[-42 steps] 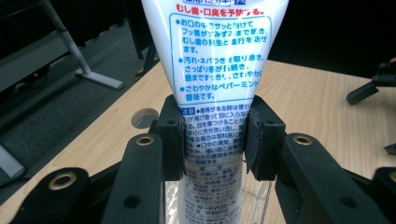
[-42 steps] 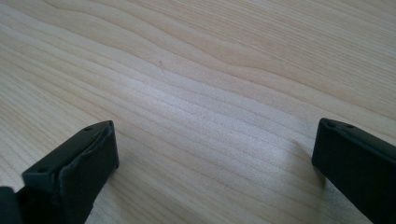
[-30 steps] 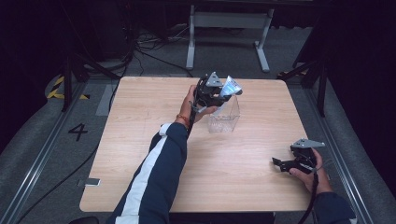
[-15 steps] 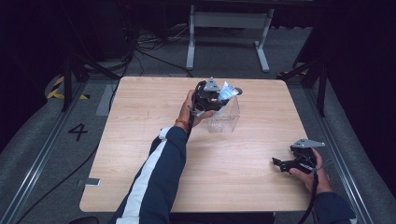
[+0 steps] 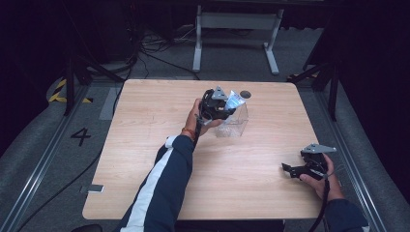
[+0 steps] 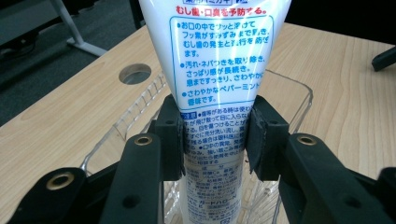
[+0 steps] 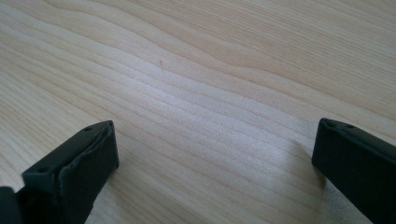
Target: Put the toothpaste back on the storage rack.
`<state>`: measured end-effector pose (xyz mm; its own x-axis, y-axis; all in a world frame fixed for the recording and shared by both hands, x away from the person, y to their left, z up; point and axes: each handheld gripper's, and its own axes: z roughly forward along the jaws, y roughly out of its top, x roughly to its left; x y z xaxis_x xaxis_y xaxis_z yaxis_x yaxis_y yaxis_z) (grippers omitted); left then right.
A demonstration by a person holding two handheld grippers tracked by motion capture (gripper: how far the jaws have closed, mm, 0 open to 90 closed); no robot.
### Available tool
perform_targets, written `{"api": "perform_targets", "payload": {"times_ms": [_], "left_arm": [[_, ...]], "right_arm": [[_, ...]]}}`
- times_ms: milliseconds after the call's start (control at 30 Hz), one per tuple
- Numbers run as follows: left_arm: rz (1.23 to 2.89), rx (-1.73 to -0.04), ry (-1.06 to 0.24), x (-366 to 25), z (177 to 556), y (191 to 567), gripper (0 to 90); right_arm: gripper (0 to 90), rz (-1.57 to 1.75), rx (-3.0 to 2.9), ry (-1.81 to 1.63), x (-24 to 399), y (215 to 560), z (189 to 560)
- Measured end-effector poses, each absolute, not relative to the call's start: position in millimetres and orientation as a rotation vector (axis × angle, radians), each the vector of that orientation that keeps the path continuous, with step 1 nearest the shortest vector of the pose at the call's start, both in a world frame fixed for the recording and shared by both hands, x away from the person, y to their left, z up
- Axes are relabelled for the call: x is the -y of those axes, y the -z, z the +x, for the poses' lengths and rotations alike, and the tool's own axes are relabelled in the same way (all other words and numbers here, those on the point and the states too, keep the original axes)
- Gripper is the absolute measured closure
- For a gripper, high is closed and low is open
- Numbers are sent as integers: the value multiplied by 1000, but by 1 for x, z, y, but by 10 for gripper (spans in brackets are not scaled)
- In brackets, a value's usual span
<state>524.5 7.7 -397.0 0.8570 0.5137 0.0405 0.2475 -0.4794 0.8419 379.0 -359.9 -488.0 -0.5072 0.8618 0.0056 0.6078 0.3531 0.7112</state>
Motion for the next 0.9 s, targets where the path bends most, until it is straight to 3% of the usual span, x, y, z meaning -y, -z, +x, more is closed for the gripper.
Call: {"api": "perform_targets", "payload": {"times_ms": [900], "left_arm": [[2219,-551,-364,-5,525,407,587]], "right_arm": [[5,1290,-2251,-945,360,488,379]]}}
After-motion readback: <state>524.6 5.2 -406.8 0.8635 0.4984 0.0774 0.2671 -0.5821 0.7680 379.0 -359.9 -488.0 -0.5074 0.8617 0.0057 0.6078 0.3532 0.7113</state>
